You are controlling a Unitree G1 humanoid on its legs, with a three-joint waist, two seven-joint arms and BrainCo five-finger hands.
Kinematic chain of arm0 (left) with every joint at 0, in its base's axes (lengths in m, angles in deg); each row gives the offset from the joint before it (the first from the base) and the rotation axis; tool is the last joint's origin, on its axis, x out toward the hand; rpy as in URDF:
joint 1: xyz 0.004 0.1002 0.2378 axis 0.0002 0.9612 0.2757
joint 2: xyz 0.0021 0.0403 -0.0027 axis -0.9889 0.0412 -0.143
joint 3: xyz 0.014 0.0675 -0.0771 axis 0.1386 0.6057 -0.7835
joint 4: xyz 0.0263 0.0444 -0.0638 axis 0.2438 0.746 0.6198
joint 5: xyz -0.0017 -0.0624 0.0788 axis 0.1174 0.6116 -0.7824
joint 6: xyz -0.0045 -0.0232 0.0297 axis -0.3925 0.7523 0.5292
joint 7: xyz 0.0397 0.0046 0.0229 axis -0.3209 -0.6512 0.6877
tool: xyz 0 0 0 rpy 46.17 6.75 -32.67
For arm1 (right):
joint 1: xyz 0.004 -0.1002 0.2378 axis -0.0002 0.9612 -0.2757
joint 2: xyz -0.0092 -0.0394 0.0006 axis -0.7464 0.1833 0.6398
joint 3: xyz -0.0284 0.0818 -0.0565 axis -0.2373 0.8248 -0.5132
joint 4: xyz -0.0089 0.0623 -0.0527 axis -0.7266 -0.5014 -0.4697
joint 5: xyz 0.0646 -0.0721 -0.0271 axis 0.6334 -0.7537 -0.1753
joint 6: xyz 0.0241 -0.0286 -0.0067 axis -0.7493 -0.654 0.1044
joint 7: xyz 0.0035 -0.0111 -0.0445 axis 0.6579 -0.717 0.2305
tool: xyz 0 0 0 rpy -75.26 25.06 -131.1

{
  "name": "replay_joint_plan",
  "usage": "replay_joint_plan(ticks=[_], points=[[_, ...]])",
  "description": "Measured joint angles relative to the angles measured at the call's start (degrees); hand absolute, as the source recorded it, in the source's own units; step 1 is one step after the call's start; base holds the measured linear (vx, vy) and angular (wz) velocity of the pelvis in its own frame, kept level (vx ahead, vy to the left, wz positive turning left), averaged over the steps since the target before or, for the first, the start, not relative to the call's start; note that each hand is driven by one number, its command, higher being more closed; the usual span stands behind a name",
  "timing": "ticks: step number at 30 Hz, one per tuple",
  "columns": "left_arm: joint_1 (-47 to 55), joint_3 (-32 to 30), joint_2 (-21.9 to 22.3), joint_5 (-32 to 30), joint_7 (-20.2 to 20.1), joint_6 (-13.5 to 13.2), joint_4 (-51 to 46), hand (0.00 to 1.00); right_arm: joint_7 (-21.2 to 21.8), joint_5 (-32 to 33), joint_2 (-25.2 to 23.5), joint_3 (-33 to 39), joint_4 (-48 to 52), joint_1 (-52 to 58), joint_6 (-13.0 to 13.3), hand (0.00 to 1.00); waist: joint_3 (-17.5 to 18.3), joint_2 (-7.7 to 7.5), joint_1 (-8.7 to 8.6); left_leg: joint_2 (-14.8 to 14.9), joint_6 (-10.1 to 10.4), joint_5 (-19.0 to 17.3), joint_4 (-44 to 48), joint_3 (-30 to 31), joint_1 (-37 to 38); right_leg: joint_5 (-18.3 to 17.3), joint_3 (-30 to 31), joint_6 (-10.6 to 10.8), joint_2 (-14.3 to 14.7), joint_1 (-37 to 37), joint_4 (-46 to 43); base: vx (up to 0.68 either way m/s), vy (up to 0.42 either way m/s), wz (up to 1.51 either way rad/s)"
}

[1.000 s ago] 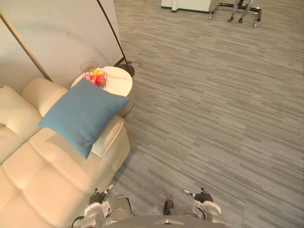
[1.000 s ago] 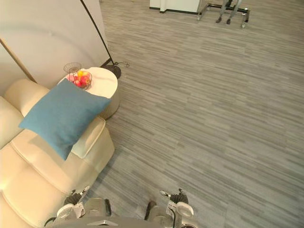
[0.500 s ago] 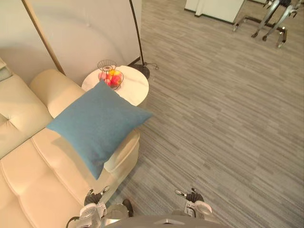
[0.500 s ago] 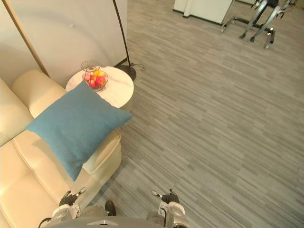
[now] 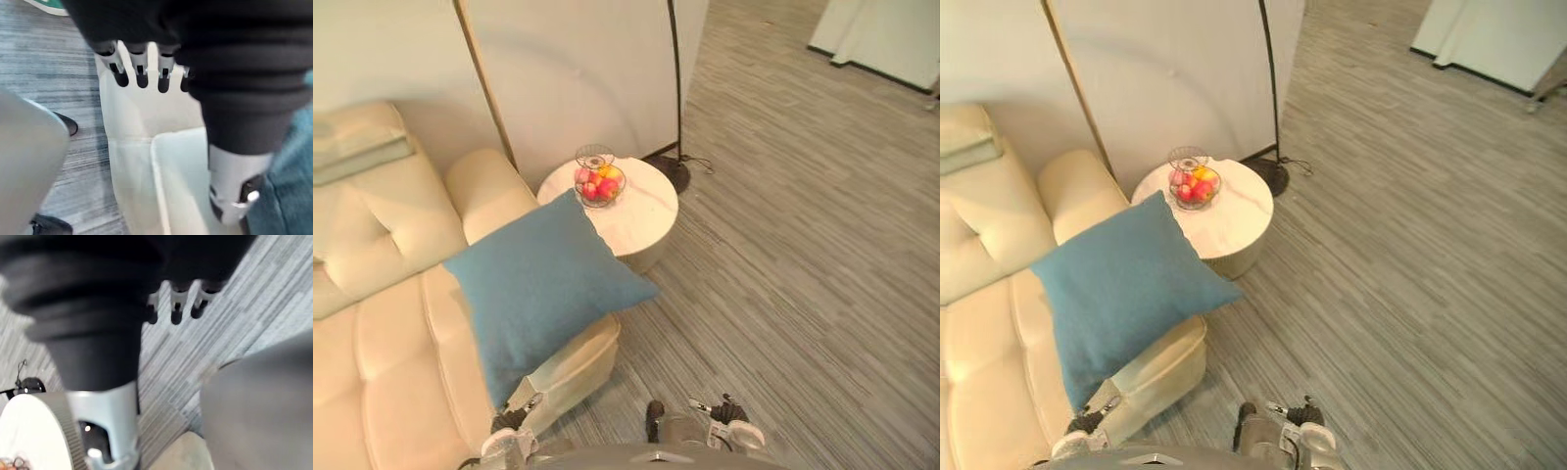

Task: Pick up cushions and gather them together orderly.

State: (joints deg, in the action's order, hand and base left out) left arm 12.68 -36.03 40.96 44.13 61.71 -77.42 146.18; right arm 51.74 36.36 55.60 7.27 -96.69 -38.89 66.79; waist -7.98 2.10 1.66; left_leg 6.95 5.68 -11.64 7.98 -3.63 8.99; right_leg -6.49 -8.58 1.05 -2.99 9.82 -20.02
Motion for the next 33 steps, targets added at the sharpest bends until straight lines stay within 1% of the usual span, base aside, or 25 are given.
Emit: replay_joint_plan(ticks=[1,3,4,5,6,7,9,12,13,15,17,18,21,23,24,28,31,33], points=[[0.0,0.1,0.2,0.0,-0.1,0.0,-0.1,0.00,0.0,0.0,0.0,0.0,0.0,0.0,0.0,0.00,0.0,-0.01,-0.03,0.6,0.6,0.5,0.6,0.0,-0.4,-1.4,-1.7,-0.5,-0.2,-0.3,-0.9,0.21,-0.320,0.84],[-0.2,0.1,0.0,0.1,0.0,0.0,-0.5,0.00,-0.1,0.0,-0.1,0.0,0.5,0.6,0.0,0.00,-0.1,-0.21,-0.18,1.9,0.8,0.7,3.8,-1.2,-2.7,-2.6,-6.4,-1.6,-1.1,-2.0,-1.2,0.14,-0.218,1.11],[-0.2,0.3,-0.2,0.1,0.0,0.0,-0.6,0.00,-0.1,0.0,-0.2,0.0,0.6,0.8,-0.1,0.00,-0.2,-0.34,-0.19,2.4,1.3,1.1,5.0,-3.0,-3.5,-3.2,-8.2,-1.7,-1.6,-3.1,-1.2,0.08,-0.149,1.27],[-0.3,0.7,-0.3,0.1,0.0,0.0,-0.6,0.00,-0.1,0.0,-0.2,0.0,0.7,0.9,-0.1,0.00,-0.2,-0.43,-0.02,2.9,1.1,1.8,4.8,-6.2,-4.1,-3.6,-10.3,-1.6,-2.3,-4.1,-0.8,0.07,-0.120,0.94],[-0.3,1.0,-0.5,0.1,0.0,0.0,-0.5,0.00,-0.1,0.1,-0.2,0.0,0.7,0.9,-0.1,0.00,-0.2,-0.45,-0.01,2.9,0.8,2.3,4.4,-8.2,-4.1,-3.7,-11.2,-1.5,-2.7,-4.4,-0.7,0.04,-0.070,0.75],[-0.6,1.3,-0.5,0.1,0.0,0.0,-0.4,0.00,-0.1,0.1,-0.2,0.0,0.8,0.8,-0.1,0.00,-0.2,-0.45,0.02,2.7,0.9,3.2,2.8,-10.8,-4.2,-3.7,-11.7,-1.4,-3.0,-4.5,-0.2,0.02,-0.026,0.49],[-0.6,1.7,-1.0,0.0,0.0,0.2,0.2,0.00,-0.1,0.1,-0.3,0.0,0.9,0.8,-0.2,0.00,-0.1,-0.69,0.04,1.9,0.9,4.7,-1.0,-11.7,-4.0,-2.9,-12.5,-1.0,-2.9,-4.1,1.3,0.01,0.021,0.24],[-0.9,4.9,-2.9,0.0,0.0,0.4,0.9,0.00,-0.2,0.1,-0.4,0.0,0.7,0.7,-0.6,0.00,0.0,-1.40,-0.15,1.3,0.4,5.6,-3.5,-12.2,-3.7,-0.5,-11.6,-0.9,-2.0,-4.0,4.0,0.01,0.044,-0.17],[-0.9,5.5,-3.5,0.0,0.0,0.4,1.4,0.00,-0.2,0.1,-0.8,-0.1,0.6,0.7,-0.6,0.00,0.1,-1.97,-0.14,1.2,0.2,5.7,-4.2,-12.6,-3.4,0.5,-10.9,-1.0,-1.5,-4.1,5.1,0.01,0.040,-0.31],[-1.1,6.5,-4.6,0.0,0.0,0.5,1.9,0.00,-0.2,0.0,-1.4,-0.2,0.6,0.7,-0.6,0.00,0.2,-2.95,-0.29,0.8,-0.2,6.1,-5.5,-13.8,-2.5,2.4,-9.1,-1.0,-0.7,-4.7,7.6,0.00,0.076,-0.35],[-1.1,6.7,-5.4,-0.1,0.0,0.5,2.2,0.00,-0.2,0.0,-1.2,-1.6,1.3,0.5,-0.6,0.00,0.2,-3.47,-0.63,0.0,-0.5,6.2,-6.0,-14.2,-1.6,4.4,-7.7,-0.6,-0.6,-5.8,10.2,-0.03,0.104,-0.23],[-1.1,6.8,-5.5,0.0,0.0,0.5,2.2,0.00,-0.2,0.0,-1.2,-1.8,1.5,0.5,-0.7,0.00,0.3,-3.55,-0.73,-0.2,-0.7,6.2,-6.1,-14.3,-1.6,4.8,-7.5,-0.5,-0.6,-5.9,10.7,-0.06,0.100,-0.14],[-1.0,7.5,-6.4,0.0,0.0,0.8,2.2,0.00,-0.3,-1.2,-0.8,-1.9,8.3,0.4,-1.7,0.00,0.3,-3.74,-0.82,-1.1,-1.2,6.5,-6.4,-15.3,-1.9,7.2,-4.9,-0.2,-0.7,-5.8,13.2,-0.09,0.086,-0.18],[-0.7,7.4,-7.1,0.0,0.1,1.0,2.0,0.00,-0.4,-2.2,0.3,-1.8,13.7,0.2,-1.7,0.00,0.3,-3.74,-1.07,-1.5,-1.2,6.5,-6.4,-15.5,-1.9,8.0,-4.3,-0.1,-0.9,-5.8,13.9,-0.10,0.042,-0.17],[-0.1,6.8,-7.8,0.0,0.5,1.0,1.4,0.00,-0.5,-2.2,2.0,-1.0,18.1,-0.5,-1.7,0.00,0.3,-3.82,-1.42,-1.7,-1.4,6.6,-6.4,-15.5,-1.9,8.5,-3.8,0.1,-0.9,-5.8,14.3,-0.10,0.024,-0.08],[1.3,1.8,-9.3,0.8,1.1,1.2,-1.3,0.00,-2.0,-2.2,7.3,1.3,26.9,-3.2,-1.6,0.00,0.3,-3.82,-1.69,-2.1,-1.7,6.9,-6.9,-15.3,-2.1,9.5,-3.2,0.2,-0.9,-5.8,15.6,-0.10,0.008,-0.08],[2.3,-2.0,-10.3,2.2,1.9,1.2,-3.8,0.00,-2.2,-2.2,9.8,1.3,32.0,-4.7,-1.4,0.00,0.4,-3.75,-1.62,-2.3,-1.8,7.0,-7.2,-14.8,-2.5,10.4,-3.0,0.6,-0.9,-5.8,17.0,-0.06,0.003,-0.04],[2.6,-4.0,-11.0,2.8,2.1,1.1,-5.5,0.00,-2.4,-2.1,10.4,1.1,33.2,-6.2,-1.2,0.00,0.4,-3.75,-1.60,-2.5,-1.8,7.1,-7.2,-14.1,-2.8,10.8,-3.1,0.5,-0.9,-5.8,17.5,-0.03,0.005,0.02]])
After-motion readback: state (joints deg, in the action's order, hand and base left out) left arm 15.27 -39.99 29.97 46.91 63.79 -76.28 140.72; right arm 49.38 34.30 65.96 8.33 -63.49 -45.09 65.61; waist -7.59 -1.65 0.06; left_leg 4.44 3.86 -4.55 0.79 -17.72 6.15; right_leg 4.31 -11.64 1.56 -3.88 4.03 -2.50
